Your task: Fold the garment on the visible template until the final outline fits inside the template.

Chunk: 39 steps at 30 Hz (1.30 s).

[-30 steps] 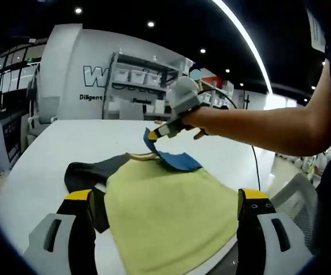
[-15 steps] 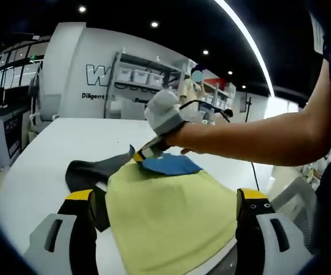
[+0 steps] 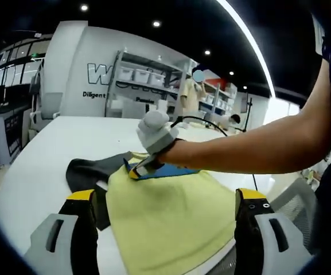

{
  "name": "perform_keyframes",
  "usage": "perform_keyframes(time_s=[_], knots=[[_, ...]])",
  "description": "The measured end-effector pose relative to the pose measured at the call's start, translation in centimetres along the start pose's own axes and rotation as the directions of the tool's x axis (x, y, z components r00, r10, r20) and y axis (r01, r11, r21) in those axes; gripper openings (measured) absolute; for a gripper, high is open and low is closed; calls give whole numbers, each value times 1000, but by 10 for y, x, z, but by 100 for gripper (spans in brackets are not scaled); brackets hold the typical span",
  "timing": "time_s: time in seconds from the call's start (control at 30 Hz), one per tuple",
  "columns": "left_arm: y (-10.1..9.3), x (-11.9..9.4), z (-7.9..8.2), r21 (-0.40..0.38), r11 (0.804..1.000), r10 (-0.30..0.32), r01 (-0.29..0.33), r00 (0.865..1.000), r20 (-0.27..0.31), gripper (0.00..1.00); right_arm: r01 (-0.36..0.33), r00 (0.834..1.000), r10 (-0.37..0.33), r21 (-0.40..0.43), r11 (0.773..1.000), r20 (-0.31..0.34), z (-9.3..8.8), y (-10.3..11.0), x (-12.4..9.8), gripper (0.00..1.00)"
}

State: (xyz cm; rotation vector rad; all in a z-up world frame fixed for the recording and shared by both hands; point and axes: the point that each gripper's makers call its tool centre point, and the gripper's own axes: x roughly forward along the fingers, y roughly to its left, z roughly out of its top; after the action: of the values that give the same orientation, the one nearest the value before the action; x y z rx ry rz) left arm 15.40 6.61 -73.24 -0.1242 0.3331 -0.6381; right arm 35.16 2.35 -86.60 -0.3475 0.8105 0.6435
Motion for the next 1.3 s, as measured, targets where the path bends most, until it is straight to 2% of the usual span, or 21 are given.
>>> perform_keyframes(time_s=[0.03, 0.13, 0.2, 0.27, 0.3, 0.37, 0.5, 0.6, 0.77, 0.8, 0.97, 1.03, 1.1, 1.17, 1.3], knots=[[0, 0, 0, -2, 1000, 0, 0, 1000, 0, 95, -23, 1000, 23, 24, 999, 1, 0, 5, 0, 9], [0, 0, 0, -3, 1000, -2, 2, 1000, -2, 95, -20, 1000, 20, 22, 1000, 3, 1, 3, -1, 10], [0, 0, -1, 0, 1000, -3, 3, 1000, -4, 95, -30, 999, 29, 56, 998, 19, 4, 4, -4, 12], [0, 0, -1, 2, 1000, -4, 4, 1000, -6, 94, -40, 999, 37, 89, 995, 36, 7, 5, -7, 6], [0, 0, -1, 1, 1000, -4, 4, 1000, -7, 94, -26, 996, 19, 69, 997, 90, 17, 3, -12, 3], [-1, 1, -2, -1, 1000, -8, 8, 1000, -9, 94, -89, 993, 80, 104, 991, 83, 17, 12, -11, 2], [-2, 1, -3, 6, 1000, -11, 11, 1000, -15, 93, -65, 992, 56, 77, 995, 109, 22, 11, -14, 0], [-2, 1, -3, 1, 1000, -11, 11, 1000, -13, 93, -32, 996, 27, 54, 998, 80, 14, 4, -11, 0], [-1, 1, -2, -3, 1000, -7, 7, 1000, -8, 93, -53, 998, 52, 44, 998, 24, -4, 9, -2, 0], [-1, 1, -2, -3, 1000, -7, 7, 1000, -8, 93, -46, 998, 45, 32, 998, 50, 0, 8, -3, 0], [-1, 1, -2, -4, 1000, -10, 10, 1000, -12, 93, -51, 998, 50, 39, 998, 36, 0, 7, -6, 0], [-1, 1, -3, 0, 1000, -11, 11, 1000, -16, 93, -25, 997, 21, 49, 999, 79, 7, 0, -14, 0], [-2, 1, -3, -4, 1000, -14, 14, 1000, -14, 93, -11, 996, 6, 58, 998, 92, 7, -9, -23, 0], [-2, 1, -4, -3, 1000, -18, 18, 1000, -18, 93, 43, 990, -53, 83, 996, 130, 8, -30, -38, 0], [-4, 1, -4, 2, 1000, -24, 24, 999, -21, 92, 83, 986, -104, 150, 985, 133, -7, -57, -59, 5]])
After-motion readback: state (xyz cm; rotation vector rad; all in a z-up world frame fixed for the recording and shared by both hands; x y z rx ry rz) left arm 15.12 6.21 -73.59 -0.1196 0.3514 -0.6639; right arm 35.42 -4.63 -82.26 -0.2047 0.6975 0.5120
